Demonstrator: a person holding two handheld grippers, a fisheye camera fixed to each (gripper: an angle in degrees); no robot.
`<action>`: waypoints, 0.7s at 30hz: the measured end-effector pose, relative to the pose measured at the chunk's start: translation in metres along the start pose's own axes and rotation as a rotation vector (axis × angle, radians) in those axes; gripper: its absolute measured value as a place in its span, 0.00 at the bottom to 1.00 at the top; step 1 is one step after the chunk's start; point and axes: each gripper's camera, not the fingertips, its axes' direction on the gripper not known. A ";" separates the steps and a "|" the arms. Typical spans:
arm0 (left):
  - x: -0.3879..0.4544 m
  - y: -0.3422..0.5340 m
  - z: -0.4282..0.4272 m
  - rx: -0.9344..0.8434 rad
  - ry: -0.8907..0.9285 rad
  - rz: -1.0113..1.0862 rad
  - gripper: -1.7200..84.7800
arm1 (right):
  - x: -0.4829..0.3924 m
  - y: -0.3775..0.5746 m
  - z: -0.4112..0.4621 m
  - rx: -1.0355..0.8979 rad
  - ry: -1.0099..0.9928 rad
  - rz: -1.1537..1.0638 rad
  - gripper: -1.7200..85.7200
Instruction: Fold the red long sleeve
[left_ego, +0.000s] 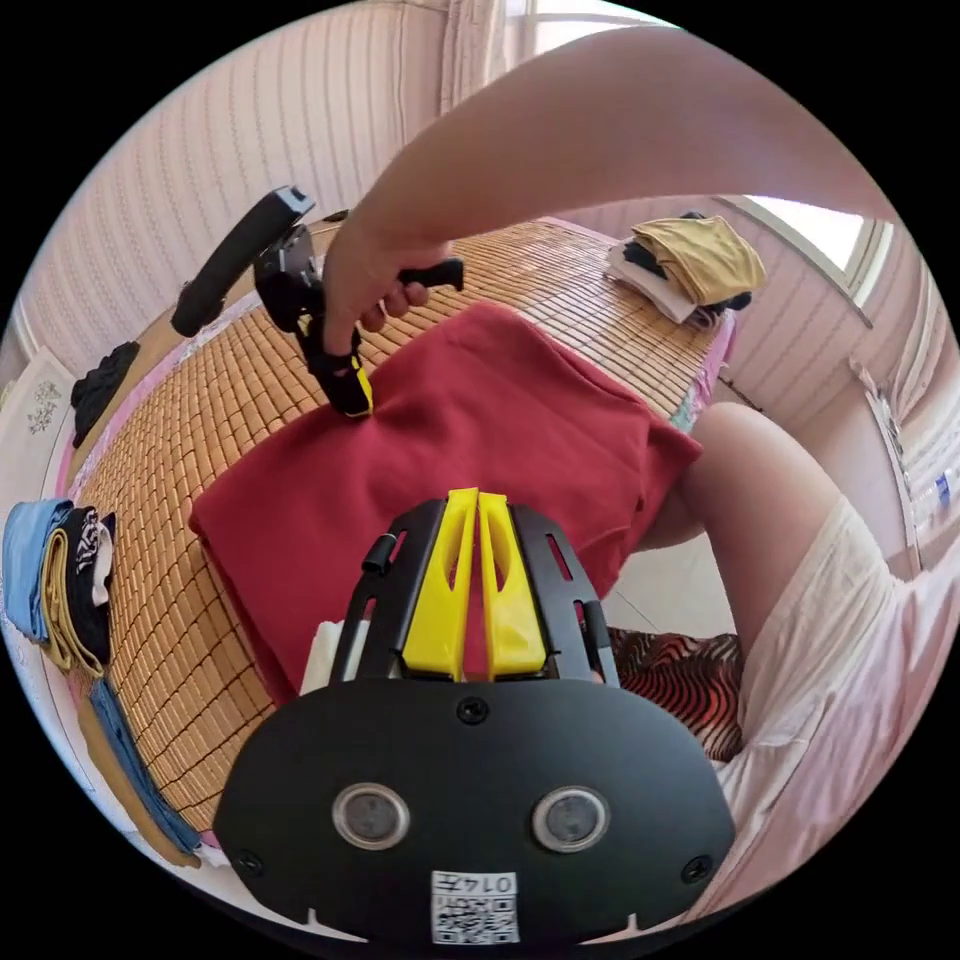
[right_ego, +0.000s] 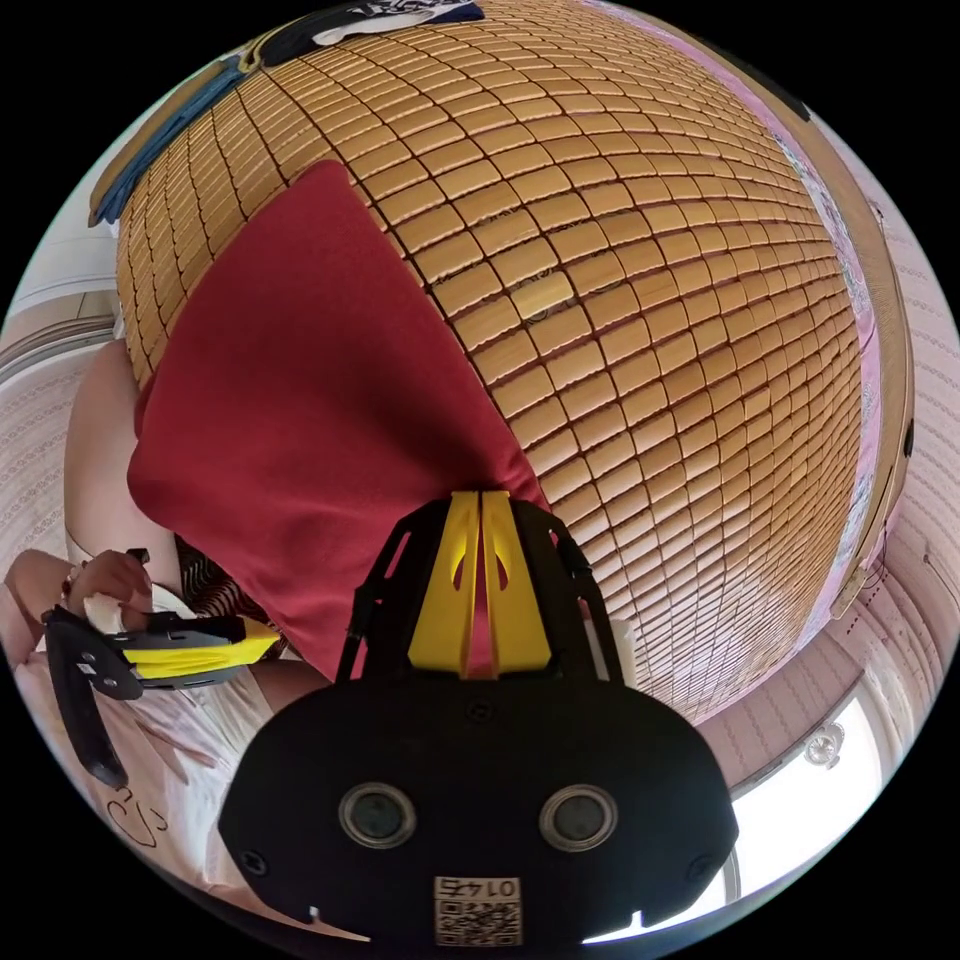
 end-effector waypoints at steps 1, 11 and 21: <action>-0.006 -0.006 0.005 -0.012 -0.020 -0.018 0.01 | 0.001 0.000 0.000 -0.003 -0.002 -0.001 0.01; -0.007 -0.029 0.033 -0.150 0.037 0.084 0.01 | 0.014 0.010 0.002 -0.099 0.005 -0.027 0.01; 0.051 0.006 0.043 -0.159 -0.072 0.224 0.01 | 0.053 0.071 0.000 -0.077 -0.091 0.050 0.01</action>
